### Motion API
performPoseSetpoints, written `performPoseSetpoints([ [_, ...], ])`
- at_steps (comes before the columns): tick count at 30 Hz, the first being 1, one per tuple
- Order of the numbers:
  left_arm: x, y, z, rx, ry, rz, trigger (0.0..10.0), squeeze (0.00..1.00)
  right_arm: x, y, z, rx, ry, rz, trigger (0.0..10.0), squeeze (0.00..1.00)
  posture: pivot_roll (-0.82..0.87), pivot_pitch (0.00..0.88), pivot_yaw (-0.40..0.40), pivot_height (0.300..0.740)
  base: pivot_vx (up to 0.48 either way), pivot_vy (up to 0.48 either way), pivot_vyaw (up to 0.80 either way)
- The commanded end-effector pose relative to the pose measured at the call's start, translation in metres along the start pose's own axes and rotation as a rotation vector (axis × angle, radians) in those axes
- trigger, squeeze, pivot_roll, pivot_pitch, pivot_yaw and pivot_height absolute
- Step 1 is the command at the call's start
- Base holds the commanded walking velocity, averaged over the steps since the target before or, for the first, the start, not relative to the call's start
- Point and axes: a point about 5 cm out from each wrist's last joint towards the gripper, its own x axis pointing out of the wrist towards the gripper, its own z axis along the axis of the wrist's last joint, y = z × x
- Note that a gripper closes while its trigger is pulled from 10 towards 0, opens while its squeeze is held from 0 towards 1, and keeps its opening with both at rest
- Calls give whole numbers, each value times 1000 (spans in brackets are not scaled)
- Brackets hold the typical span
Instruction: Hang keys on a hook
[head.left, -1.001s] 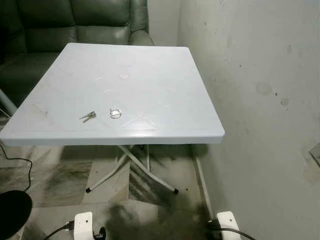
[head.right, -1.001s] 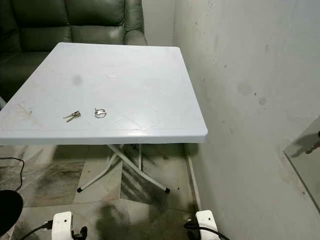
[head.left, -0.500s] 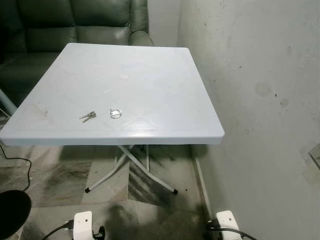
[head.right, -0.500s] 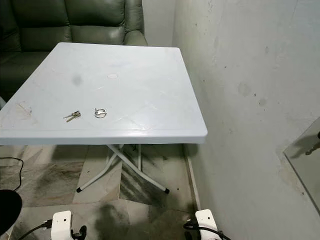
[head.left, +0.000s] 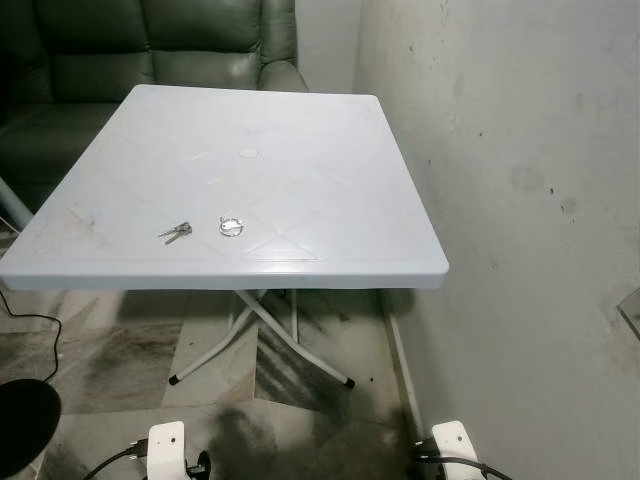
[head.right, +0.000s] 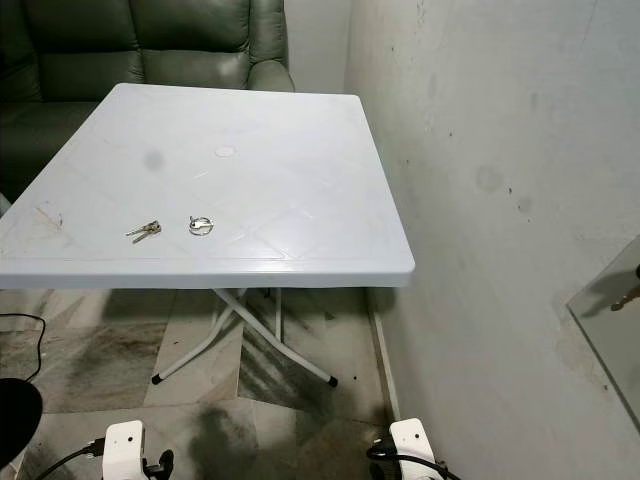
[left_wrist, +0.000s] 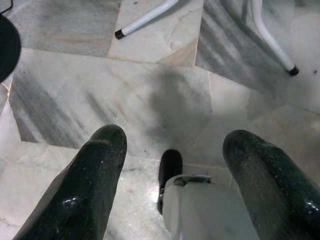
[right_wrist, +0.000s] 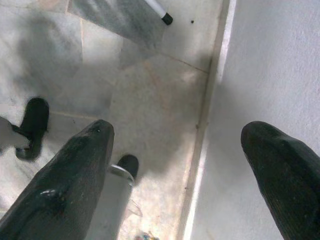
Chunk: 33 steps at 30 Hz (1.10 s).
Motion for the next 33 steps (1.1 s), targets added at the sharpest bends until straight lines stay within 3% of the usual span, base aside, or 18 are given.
performPoseSetpoints([
  [1,-1,4,-3,5,2,16,10000,0,2,1,7,-34,-16,8,10000,0,-54,0,-49,740,0,0,800],
  [5,-1,4,-2,4,2,16,10000,0,2,1,7,-14,-16,0,10000,0,-56,0,-47,740,0,0,800],
  [22,-1,6,-2,-25,6,18,10000,0,2,2,6,35,-21,-13,10000,0,-57,0,-38,740,0,0,0],
  [33,-1,5,-3,-26,11,16,10000,0,2,3,6,42,-24,-14,10000,0,-61,0,-33,740,0,268,0],
])
